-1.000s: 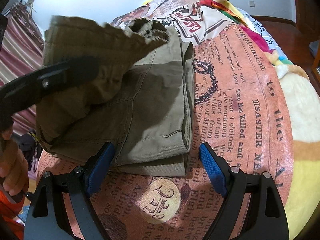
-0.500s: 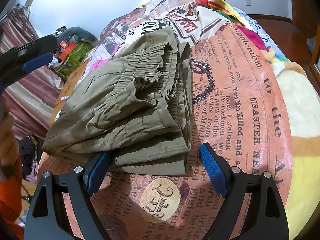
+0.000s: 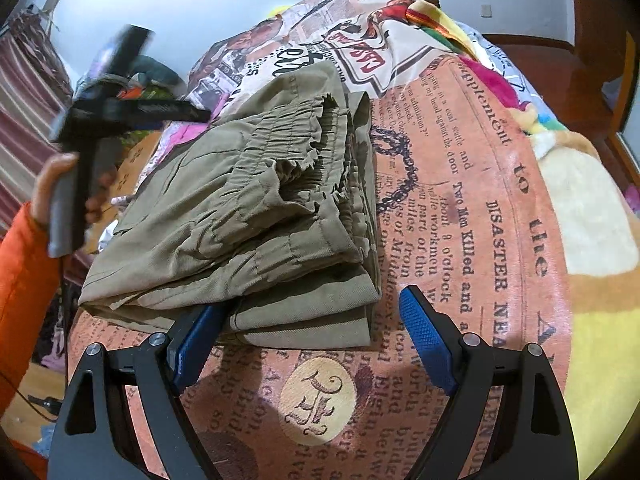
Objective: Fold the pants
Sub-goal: 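Lower the waistband onto the folded pants and open the left gripper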
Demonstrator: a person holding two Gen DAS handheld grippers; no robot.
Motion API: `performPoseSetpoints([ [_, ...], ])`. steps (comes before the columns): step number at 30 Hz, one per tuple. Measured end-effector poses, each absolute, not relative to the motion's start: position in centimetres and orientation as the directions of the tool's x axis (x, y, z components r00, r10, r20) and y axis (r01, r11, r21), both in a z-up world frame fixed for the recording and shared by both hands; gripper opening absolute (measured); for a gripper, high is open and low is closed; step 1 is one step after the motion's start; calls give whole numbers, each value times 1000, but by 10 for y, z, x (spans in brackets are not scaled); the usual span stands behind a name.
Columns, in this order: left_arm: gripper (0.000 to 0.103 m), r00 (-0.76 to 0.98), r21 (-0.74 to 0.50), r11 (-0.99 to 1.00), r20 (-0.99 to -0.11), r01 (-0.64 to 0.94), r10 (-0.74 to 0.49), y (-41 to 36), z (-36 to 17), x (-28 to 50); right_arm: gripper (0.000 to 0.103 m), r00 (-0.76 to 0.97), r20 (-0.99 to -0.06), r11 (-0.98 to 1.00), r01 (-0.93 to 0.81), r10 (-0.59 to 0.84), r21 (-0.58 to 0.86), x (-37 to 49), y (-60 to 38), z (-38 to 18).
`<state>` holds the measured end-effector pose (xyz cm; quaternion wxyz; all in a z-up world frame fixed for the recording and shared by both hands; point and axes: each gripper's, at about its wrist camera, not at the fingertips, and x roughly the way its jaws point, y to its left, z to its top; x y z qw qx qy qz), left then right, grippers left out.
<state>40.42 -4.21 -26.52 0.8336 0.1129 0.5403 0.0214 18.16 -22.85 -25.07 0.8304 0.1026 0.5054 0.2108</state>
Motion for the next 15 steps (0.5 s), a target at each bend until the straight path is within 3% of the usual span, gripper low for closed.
performPoseSetpoints([
  [5, 100, 418, 340, 921, -877, 190, 237, -60, -310, 401, 85, 405, -802, 898, -233, 439, 374, 184, -231, -249],
  [15, 100, 438, 292, 942, -878, 165, 195, -30, -299, 371, 85, 439, -805, 917, -205, 398, 341, 180, -241, -244],
])
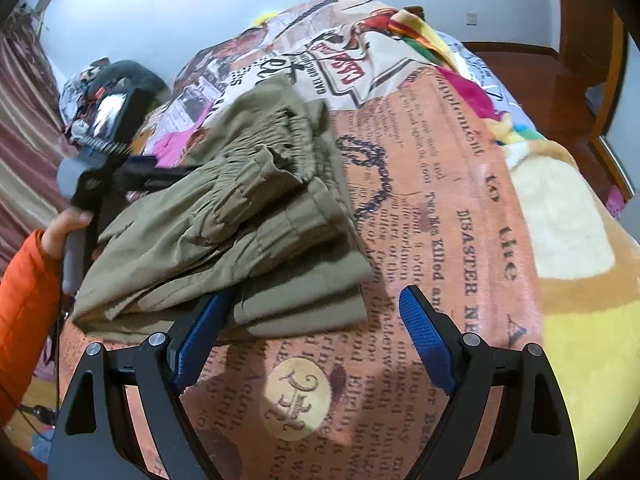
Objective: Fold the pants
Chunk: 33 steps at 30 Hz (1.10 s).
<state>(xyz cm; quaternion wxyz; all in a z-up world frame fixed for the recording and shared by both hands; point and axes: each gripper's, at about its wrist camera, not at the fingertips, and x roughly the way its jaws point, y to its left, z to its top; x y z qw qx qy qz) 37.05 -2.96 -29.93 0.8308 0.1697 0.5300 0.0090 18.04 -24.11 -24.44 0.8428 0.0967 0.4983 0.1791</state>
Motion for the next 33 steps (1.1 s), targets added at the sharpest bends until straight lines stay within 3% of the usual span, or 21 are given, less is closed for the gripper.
performPoseSetpoints([
  [15, 100, 464, 220, 974, -869, 48, 173, 15, -273, 280, 85, 534, -764, 928, -130, 361, 348, 170, -267, -222],
  [30, 100, 458, 109, 994, -884, 0, 97, 12, -264, 225, 85, 483, -764, 902, -269, 429, 337, 172, -214, -225],
  [33, 100, 478, 90, 996, -875, -5, 81, 15, -261, 221, 76, 452, -782, 900, -279, 430, 333, 176, -208, -235],
])
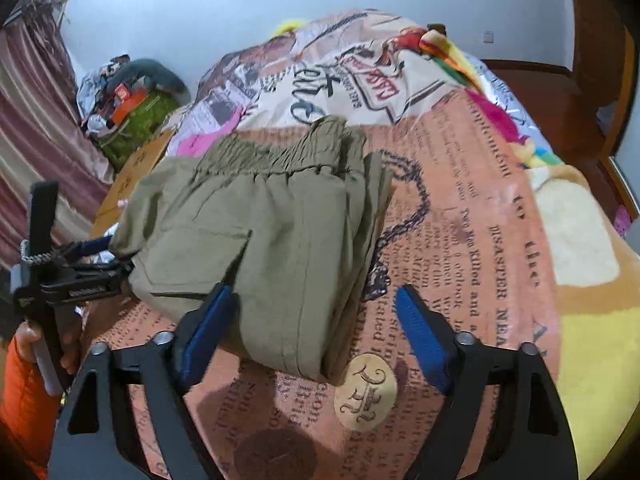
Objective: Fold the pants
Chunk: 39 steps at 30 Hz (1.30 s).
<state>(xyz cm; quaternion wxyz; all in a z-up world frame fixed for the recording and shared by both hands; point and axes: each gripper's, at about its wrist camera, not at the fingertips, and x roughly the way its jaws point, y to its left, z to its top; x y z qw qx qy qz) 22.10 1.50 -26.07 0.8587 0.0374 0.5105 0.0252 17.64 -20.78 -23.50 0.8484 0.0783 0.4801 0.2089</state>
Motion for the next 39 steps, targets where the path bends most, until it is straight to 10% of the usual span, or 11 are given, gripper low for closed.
performPoseSetpoints([
  [29, 98, 505, -106, 991, -862, -85, -49, 77, -236, 219, 73, 449, -808, 917, -297, 381, 267, 180, -209, -247],
  [39, 98, 454, 39, 987, -885, -157, 107, 91, -267, 218, 73, 442, -810, 915, -297, 385, 274, 181, -209, -247],
])
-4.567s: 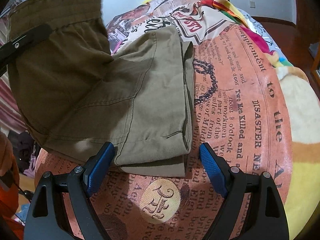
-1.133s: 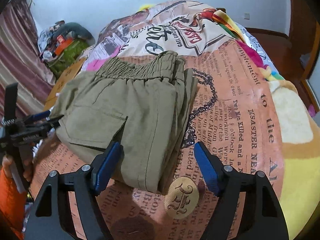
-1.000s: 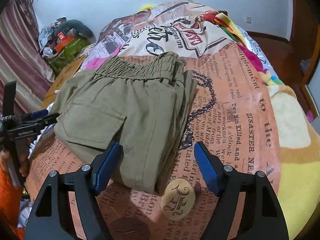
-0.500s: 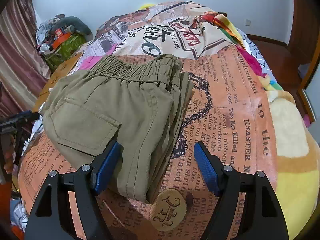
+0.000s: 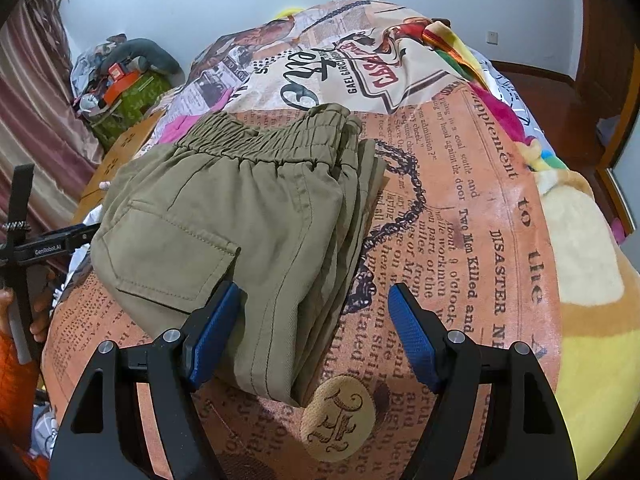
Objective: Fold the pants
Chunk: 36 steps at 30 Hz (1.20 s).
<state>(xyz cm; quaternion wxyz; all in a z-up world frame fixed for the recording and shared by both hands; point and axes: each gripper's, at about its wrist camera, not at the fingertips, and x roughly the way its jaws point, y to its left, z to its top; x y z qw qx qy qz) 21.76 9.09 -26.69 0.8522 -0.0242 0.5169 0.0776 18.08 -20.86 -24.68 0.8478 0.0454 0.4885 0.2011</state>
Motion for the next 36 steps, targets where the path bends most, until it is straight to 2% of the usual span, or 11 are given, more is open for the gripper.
performPoseSetpoints([
  [4, 87, 417, 94, 975, -892, -202, 172, 110, -271, 211, 73, 443, -810, 916, -296, 384, 272, 181, -208, -247],
  [8, 87, 456, 22, 975, -882, -222, 123, 124, -256, 216, 73, 444, -809, 916, -293, 385, 274, 181, -209, -247],
  [13, 89, 497, -107, 981, -868, -163, -12, 118, -241, 247, 73, 443, -809, 916, -294, 385, 275, 181, -209, -247],
  [16, 90, 430, -207, 973, -891, -102, -144, 107, -260, 275, 73, 443, -808, 915, -292, 388, 279, 181, -209, -248],
  [20, 90, 340, -288, 955, -907, -74, -248, 96, -289, 301, 74, 440, -807, 913, -290, 394, 288, 181, -211, -248],
  [23, 81, 331, -363, 929, -887, -70, -322, 98, -297, 315, 74, 432, -807, 909, -289, 403, 300, 183, -212, -250],
  [24, 76, 338, -378, 923, -879, -66, -336, 99, -295, 319, 74, 428, -807, 908, -288, 406, 304, 182, -212, -250],
  [28, 47, 374, -397, 916, -858, -52, -351, 106, -286, 334, 74, 415, -805, 901, -290, 423, 324, 184, -212, -253],
  [29, 37, 388, -403, 914, -852, -55, -352, 109, -284, 339, 74, 414, -805, 900, -290, 426, 326, 184, -211, -254],
  [30, 34, 395, -409, 911, -847, -56, -355, 112, -283, 342, 74, 412, -804, 898, -291, 428, 329, 184, -211, -254],
  [36, 34, 456, -410, 911, -821, -51, -343, 119, -277, 347, 75, 403, -805, 894, -297, 436, 336, 185, -210, -255],
])
